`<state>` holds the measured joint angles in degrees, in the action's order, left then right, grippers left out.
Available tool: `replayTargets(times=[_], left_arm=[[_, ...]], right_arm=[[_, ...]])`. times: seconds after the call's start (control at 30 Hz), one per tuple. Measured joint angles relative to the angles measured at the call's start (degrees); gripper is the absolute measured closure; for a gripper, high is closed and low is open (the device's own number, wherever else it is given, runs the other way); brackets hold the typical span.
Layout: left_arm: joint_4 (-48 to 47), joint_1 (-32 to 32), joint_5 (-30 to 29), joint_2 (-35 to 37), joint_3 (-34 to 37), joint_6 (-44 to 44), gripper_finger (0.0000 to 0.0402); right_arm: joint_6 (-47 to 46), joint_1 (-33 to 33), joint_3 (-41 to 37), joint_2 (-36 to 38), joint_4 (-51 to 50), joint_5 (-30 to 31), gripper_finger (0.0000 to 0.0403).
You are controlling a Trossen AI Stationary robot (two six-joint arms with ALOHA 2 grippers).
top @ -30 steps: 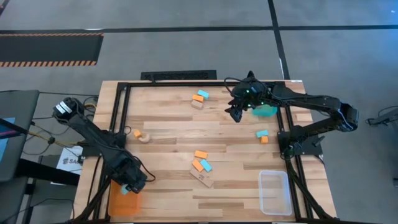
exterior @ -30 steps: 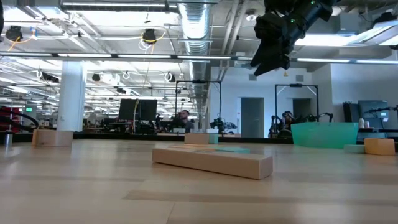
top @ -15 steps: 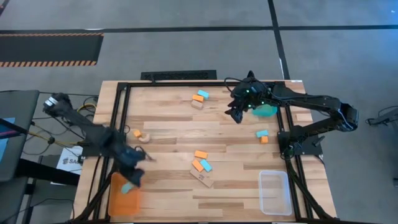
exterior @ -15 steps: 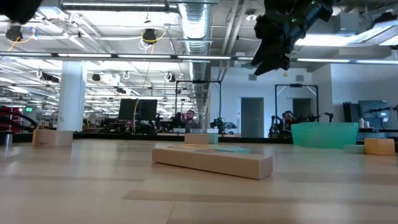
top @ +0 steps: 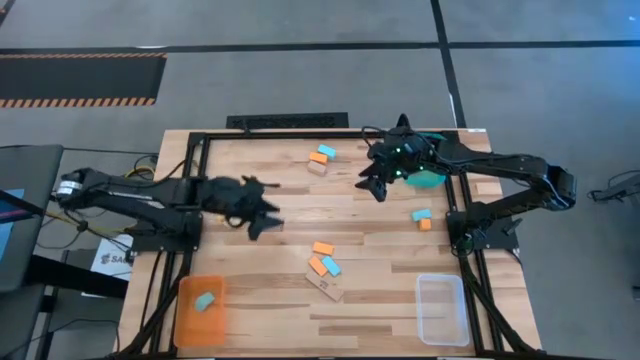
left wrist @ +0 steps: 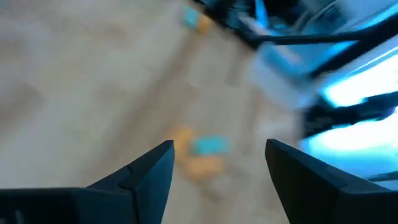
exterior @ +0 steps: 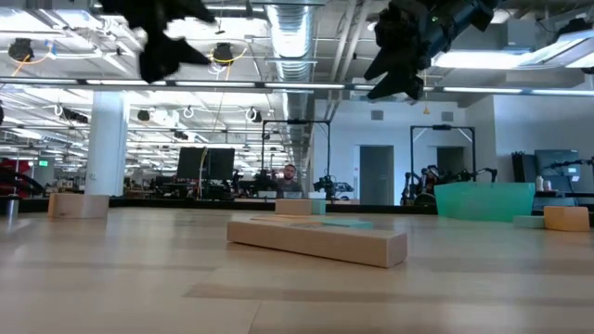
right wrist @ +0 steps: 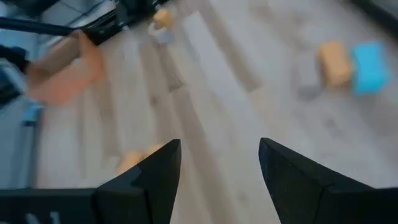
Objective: Sort & place blocks by color
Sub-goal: Put the brown block into the green bin
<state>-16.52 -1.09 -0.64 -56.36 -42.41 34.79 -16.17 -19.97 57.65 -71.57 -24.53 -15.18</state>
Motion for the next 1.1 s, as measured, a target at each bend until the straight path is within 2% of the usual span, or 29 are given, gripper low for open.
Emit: replayTargets(times=[0.1,0.2,0.37,0.47,0.63,0.8,0.93,1.1], left_arm=[[0.63,5.99,-2.82,-2.21,0.00,-10.00,0.0168],[1.14,10.96,-4.69,-3.68,0.00,-15.89,0.0175],[1.55,16.62,-4.49,-4.07,0.02,-17.59,0.0185],[1.55,17.97,-2.94,-4.05,0.02,-17.27,0.0190],[2.36,18.35,-4.21,-4.88,0.02,-17.77,0.0193],[3.00,18.28,-5.69,-5.25,0.07,-14.29,0.0194],[3.38,18.29,-6.51,-5.20,0.11,-13.01,0.0194],[3.44,18.28,-7.55,-5.18,0.11,-9.19,0.0194]], right_arm=[[-6.43,2.00,0.00,0.00,-2.27,0.05,0.0165],[-13.73,4.10,0.00,0.00,-4.38,2.29,0.0165],[-22.02,8.53,0.00,0.00,-4.34,11.09,0.0165],[-23.25,10.67,0.00,0.00,-2.95,13.10,0.0165],[-18.65,11.88,0.04,-1.10,-0.78,17.04,0.0165],[-12.79,8.03,0.15,-5.23,7.37,16.43,0.0165],[-8.44,2.46,0.57,-11.56,14.60,11.89,0.0165],[-1.30,-6.10,8.29,-24.48,14.44,5.64,0.0165]])
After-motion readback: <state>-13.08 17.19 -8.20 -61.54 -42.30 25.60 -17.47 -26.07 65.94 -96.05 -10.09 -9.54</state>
